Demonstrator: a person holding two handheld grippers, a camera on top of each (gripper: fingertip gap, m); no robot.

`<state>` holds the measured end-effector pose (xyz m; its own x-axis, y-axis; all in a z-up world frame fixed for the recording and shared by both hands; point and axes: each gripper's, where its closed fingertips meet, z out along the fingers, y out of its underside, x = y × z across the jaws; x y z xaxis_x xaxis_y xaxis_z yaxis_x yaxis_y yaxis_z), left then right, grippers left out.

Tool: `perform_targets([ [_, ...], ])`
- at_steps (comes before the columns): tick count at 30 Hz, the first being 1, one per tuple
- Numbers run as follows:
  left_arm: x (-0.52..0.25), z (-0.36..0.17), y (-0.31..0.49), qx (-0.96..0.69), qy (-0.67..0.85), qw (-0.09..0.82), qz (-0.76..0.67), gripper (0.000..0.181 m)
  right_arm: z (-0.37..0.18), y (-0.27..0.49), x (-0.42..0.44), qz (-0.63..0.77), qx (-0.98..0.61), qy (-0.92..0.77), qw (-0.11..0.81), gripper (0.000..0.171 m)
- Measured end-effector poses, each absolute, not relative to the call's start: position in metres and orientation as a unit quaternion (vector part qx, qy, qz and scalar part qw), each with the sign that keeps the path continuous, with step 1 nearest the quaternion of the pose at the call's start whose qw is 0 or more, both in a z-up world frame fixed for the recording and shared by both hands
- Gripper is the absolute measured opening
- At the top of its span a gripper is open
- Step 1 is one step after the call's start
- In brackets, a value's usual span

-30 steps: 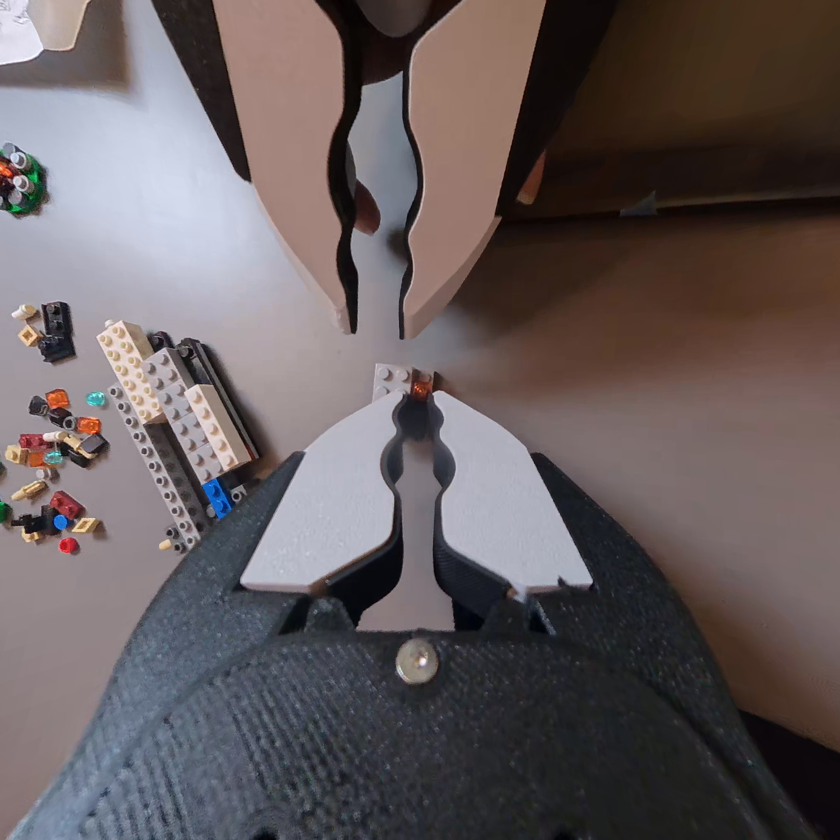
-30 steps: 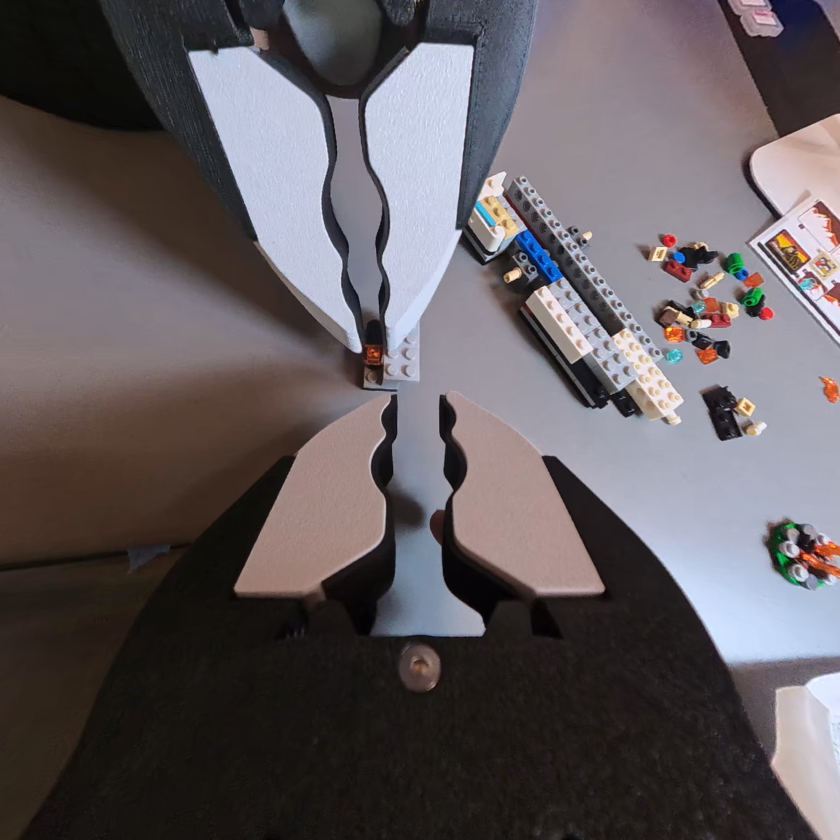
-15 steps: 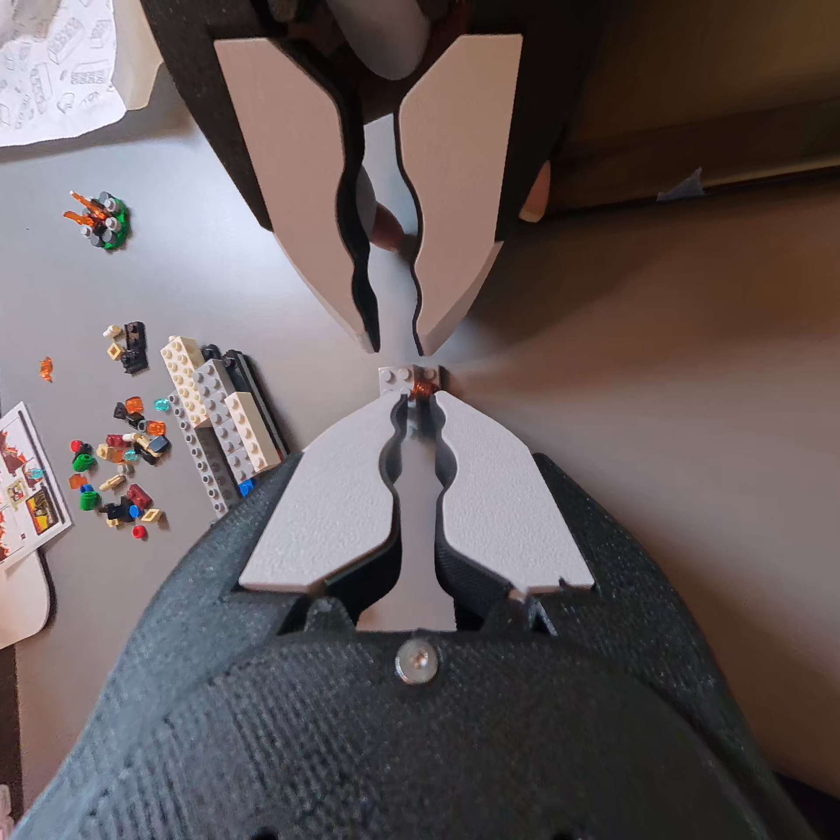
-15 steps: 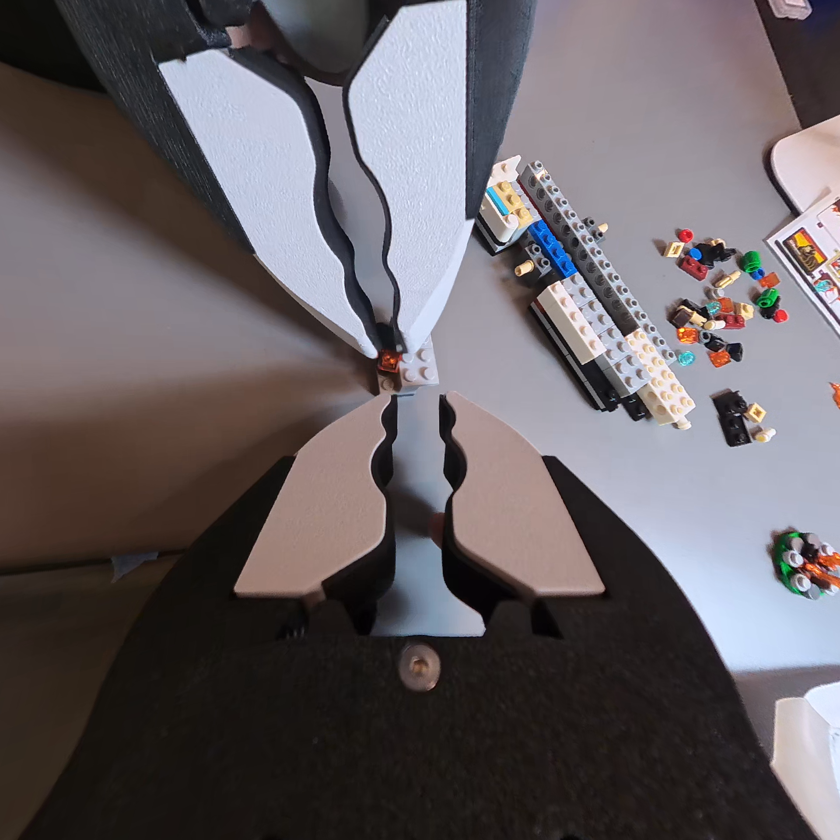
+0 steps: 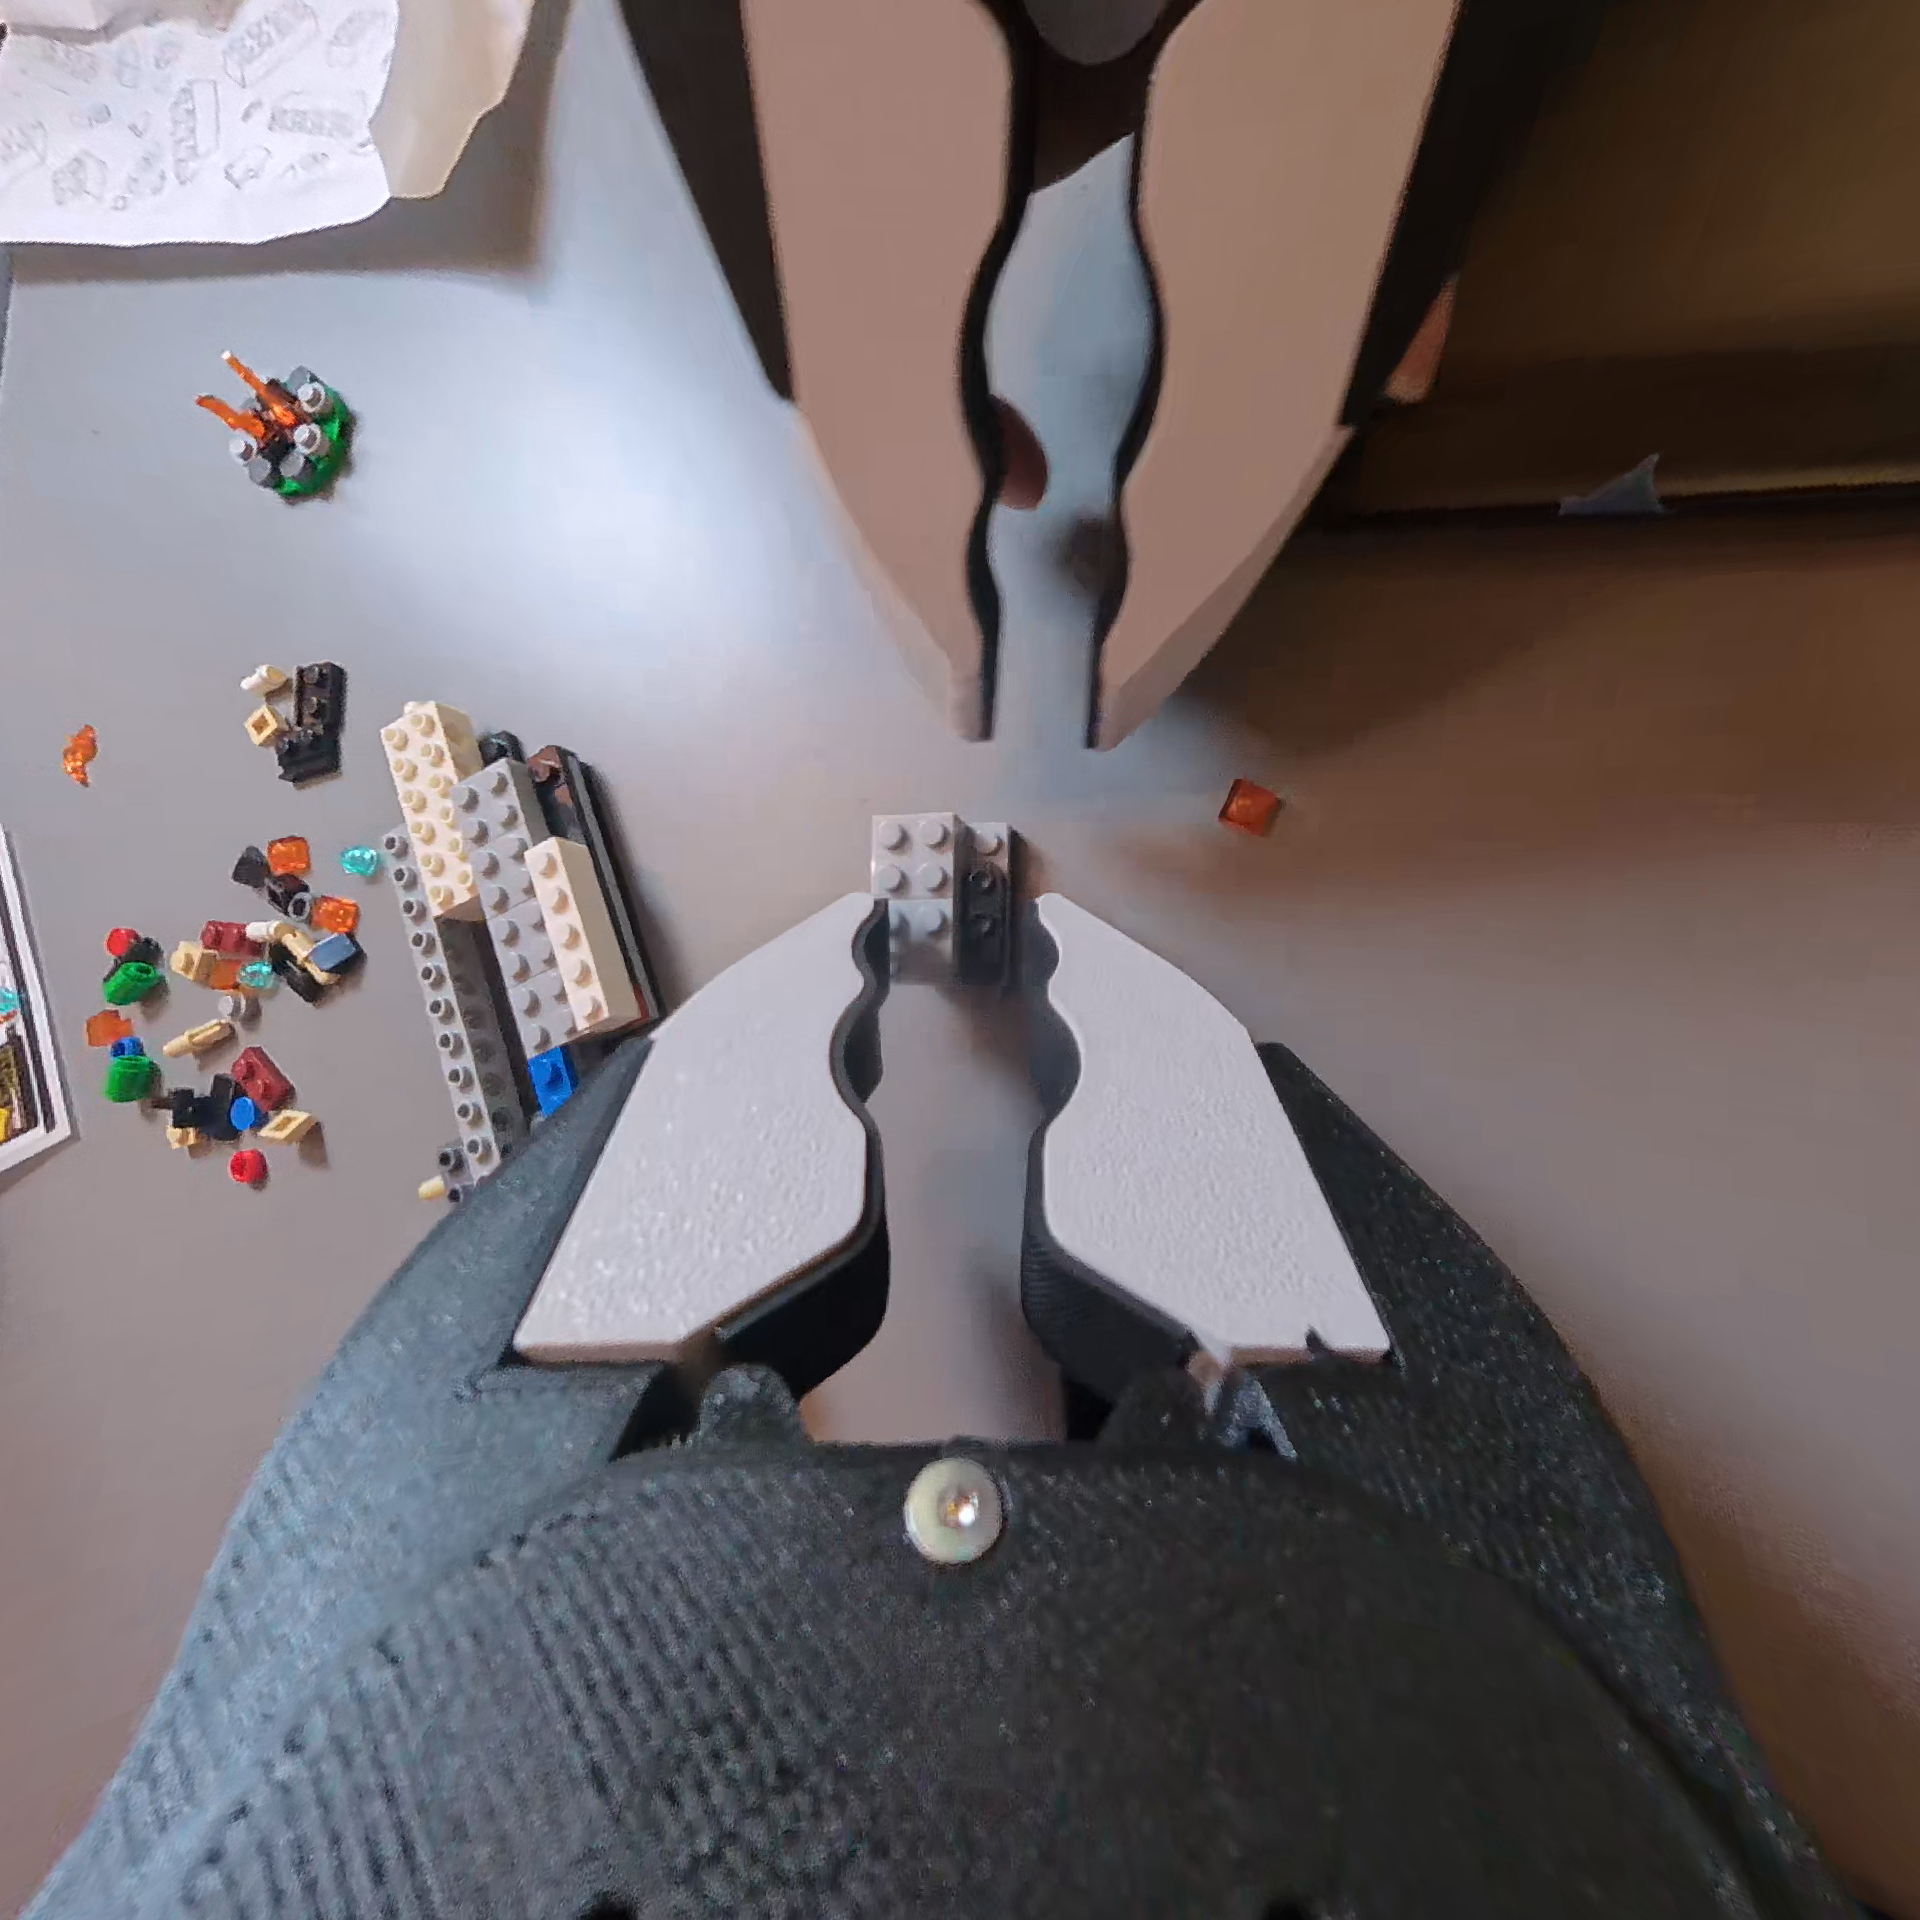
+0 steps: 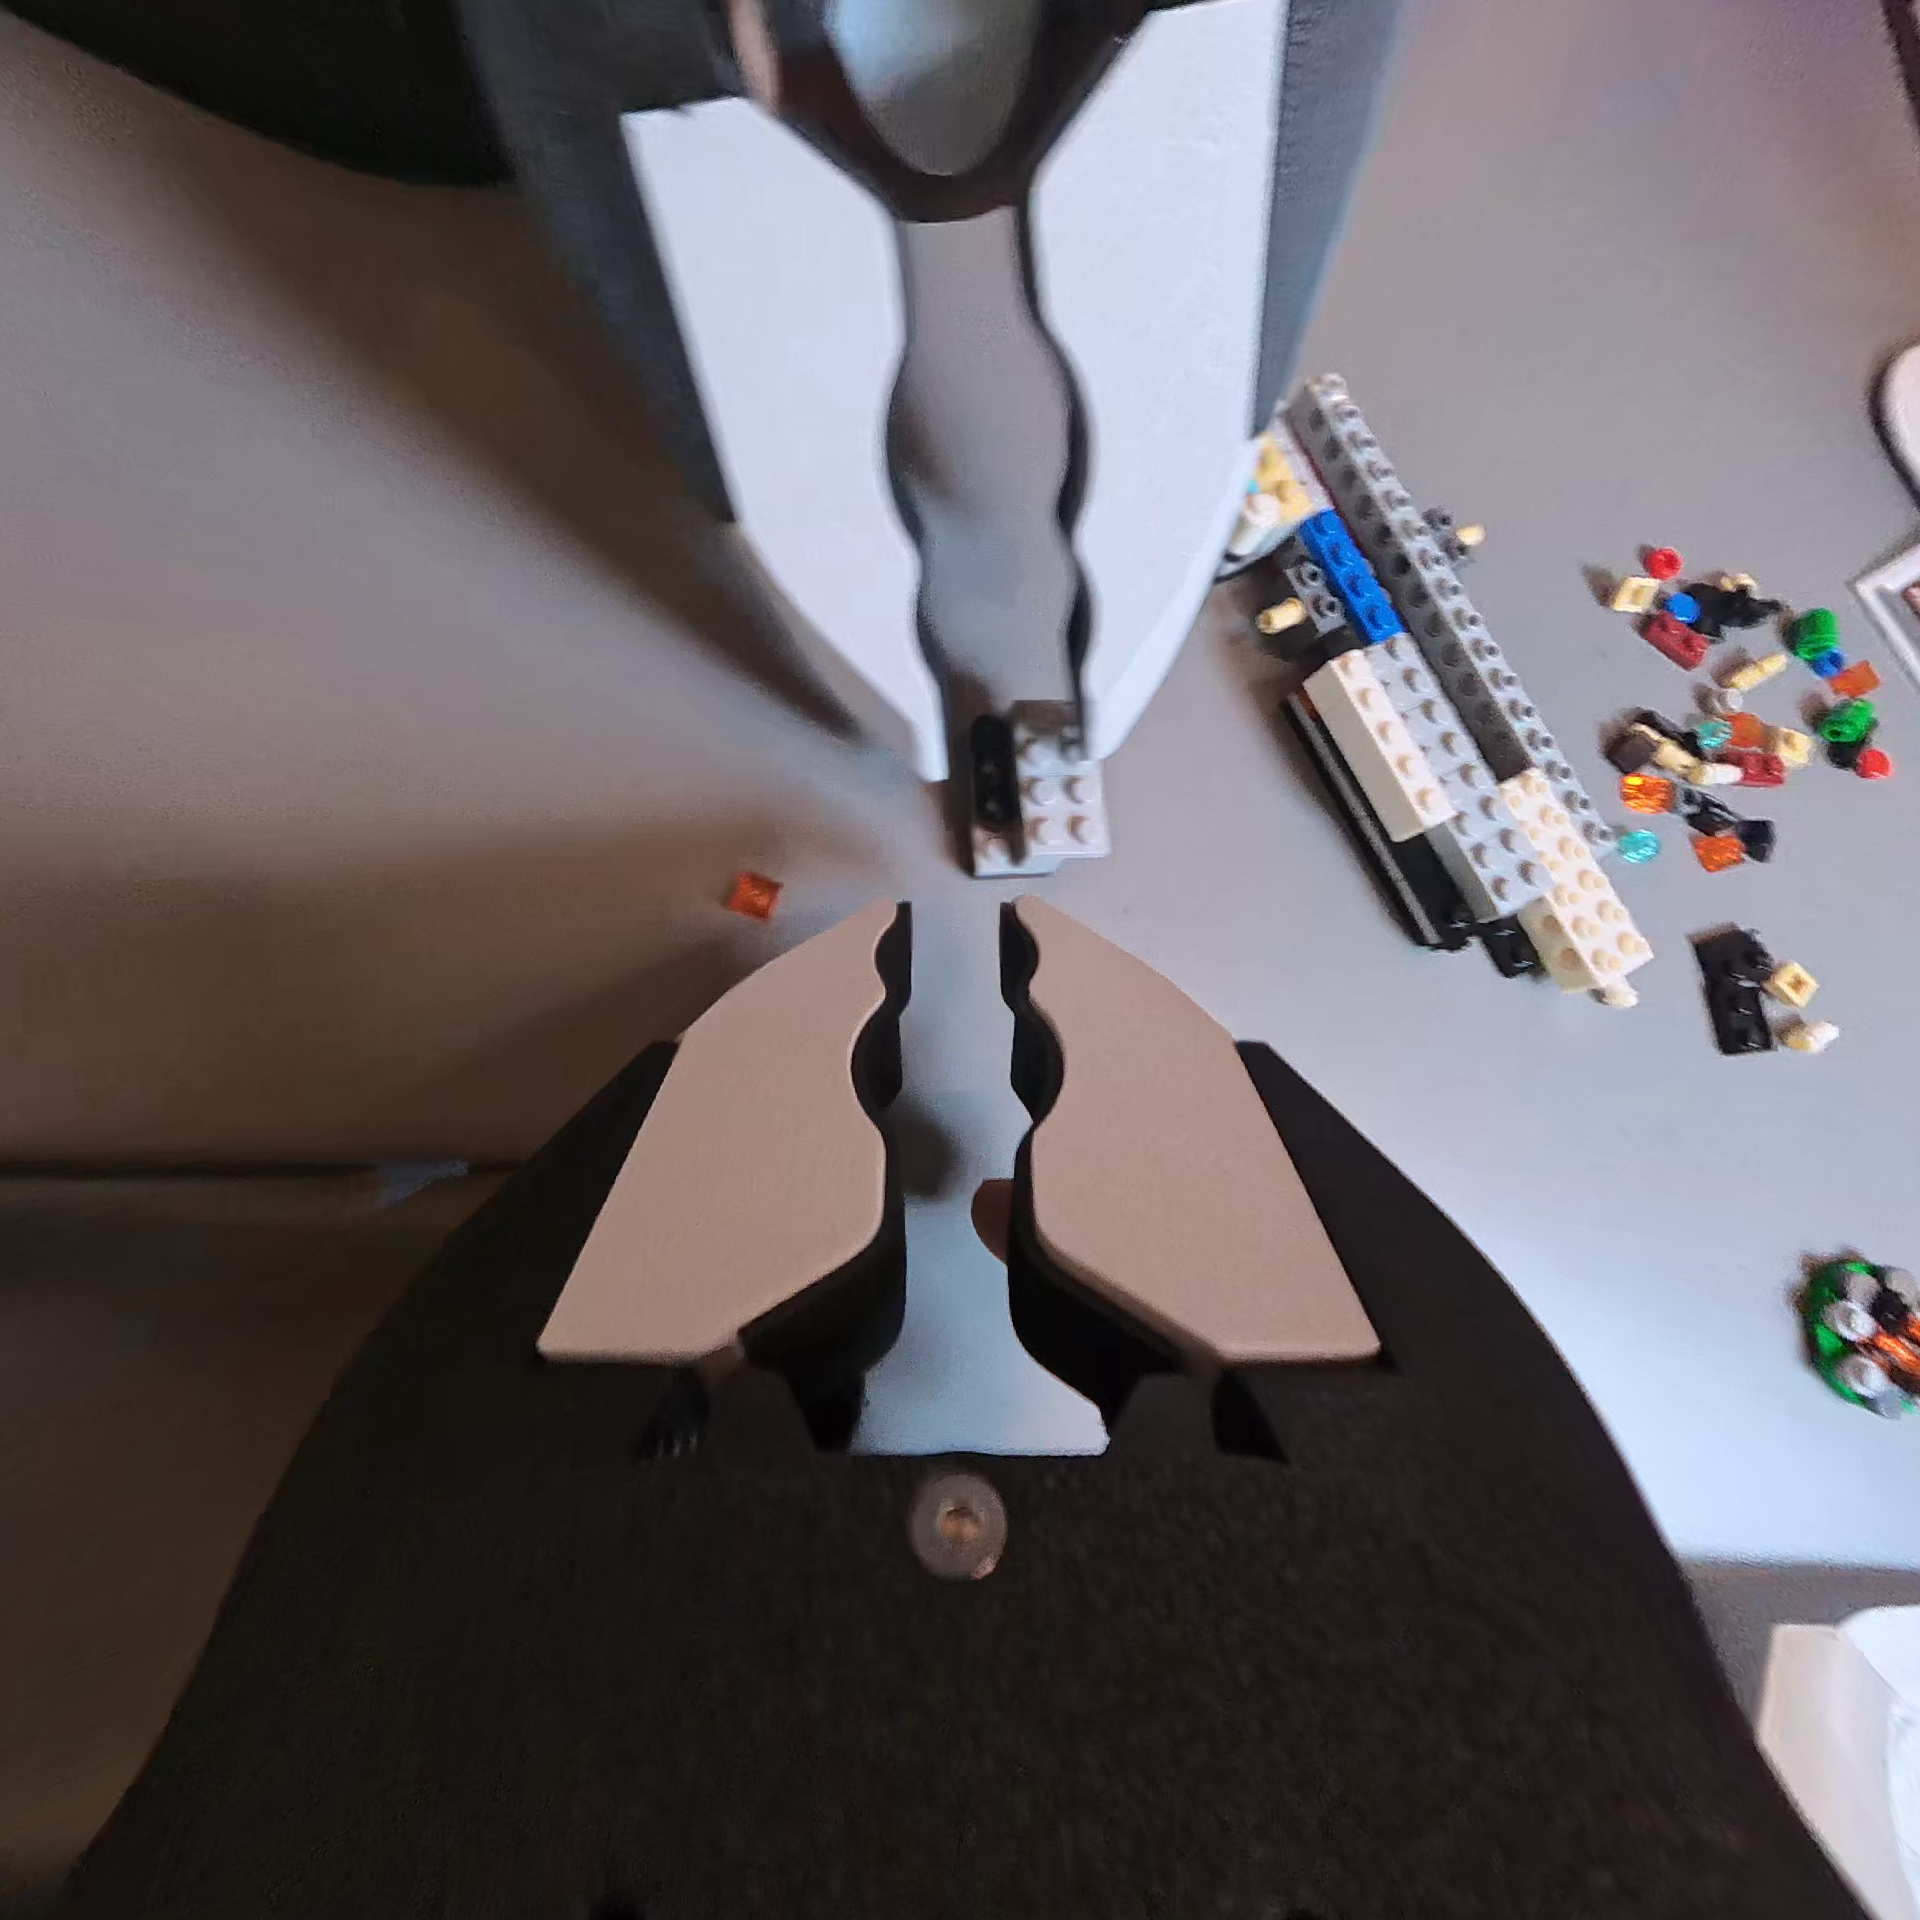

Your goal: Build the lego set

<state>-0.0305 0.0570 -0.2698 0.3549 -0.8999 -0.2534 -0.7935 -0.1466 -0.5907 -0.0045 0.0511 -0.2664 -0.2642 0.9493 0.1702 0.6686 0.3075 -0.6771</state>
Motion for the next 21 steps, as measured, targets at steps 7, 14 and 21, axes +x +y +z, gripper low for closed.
perform_targets([
  [7,-0.031,-0.278,0.062,-0.764,0.539,0.337,-0.109,0.033,-0.272,0.019,0.003,0.227,-0.513,-0.797,0.225,0.016],
  [14,-0.029,-0.282,0.061,-0.765,0.530,0.338,-0.139,0.027,-0.276,0.011,0.001,0.199,-0.539,-0.797,0.184,0.015],
  [21,-0.035,-0.281,0.052,-0.770,0.522,0.334,-0.154,0.027,-0.283,0.016,-0.002,0.171,-0.581,-0.781,0.151,0.008],
])
